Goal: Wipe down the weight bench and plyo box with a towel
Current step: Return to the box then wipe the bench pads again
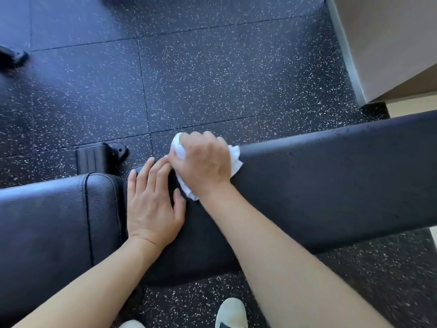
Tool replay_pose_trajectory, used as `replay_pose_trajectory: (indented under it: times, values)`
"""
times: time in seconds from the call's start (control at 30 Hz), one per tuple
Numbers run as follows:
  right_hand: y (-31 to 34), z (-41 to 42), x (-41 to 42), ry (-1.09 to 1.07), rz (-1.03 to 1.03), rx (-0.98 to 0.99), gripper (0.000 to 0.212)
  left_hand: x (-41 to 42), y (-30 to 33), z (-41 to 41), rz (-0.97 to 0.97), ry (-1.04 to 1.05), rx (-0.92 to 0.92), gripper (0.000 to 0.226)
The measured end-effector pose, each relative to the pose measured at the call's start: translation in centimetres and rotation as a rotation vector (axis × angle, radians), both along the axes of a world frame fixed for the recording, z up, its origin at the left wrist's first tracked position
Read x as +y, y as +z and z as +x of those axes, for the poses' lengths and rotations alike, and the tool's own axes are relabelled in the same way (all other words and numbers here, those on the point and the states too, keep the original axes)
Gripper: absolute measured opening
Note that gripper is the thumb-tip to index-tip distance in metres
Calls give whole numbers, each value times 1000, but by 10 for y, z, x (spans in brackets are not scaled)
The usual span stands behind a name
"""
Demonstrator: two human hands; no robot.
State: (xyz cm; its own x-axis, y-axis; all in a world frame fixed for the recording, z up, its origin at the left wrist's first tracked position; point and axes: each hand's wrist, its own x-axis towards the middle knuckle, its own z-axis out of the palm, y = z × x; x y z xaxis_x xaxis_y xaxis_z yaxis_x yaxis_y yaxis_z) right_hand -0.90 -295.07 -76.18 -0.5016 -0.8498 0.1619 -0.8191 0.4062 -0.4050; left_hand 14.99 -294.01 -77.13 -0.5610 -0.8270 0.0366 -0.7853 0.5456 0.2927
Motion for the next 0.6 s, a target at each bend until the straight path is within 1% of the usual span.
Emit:
replay_pose_trajectory:
  times: [0.07,0.17,0.2,0.27,0.33,0.37,0.4,0.5,0.6]
  values:
    - [-1,11,-4,24,-13,-78,30,0,-1,1,10,15,7,62]
    - [-1,-26,7,133,-23,-40,32,0,1,-2,-12,-1,3,61]
    - [-2,-52,14,113,-4,-25,31,-1,1,-3,-21,-8,8,60]
    - [-1,-109,31,-34,146,-3,30,-1,1,-3,-25,-14,14,59]
    - [0,-149,49,-183,237,3,41,-1,0,-3,-17,-11,14,59]
    - [2,-157,52,-225,260,1,43,0,-1,-3,-15,-10,11,59]
    - [4,-156,51,-246,263,4,42,0,-1,-2,-13,-10,9,59]
    - [10,-123,30,-234,252,-4,29,0,0,-1,-5,-7,16,59]
    - [6,-60,-9,-100,238,-13,25,0,-1,-2,-3,-3,22,59]
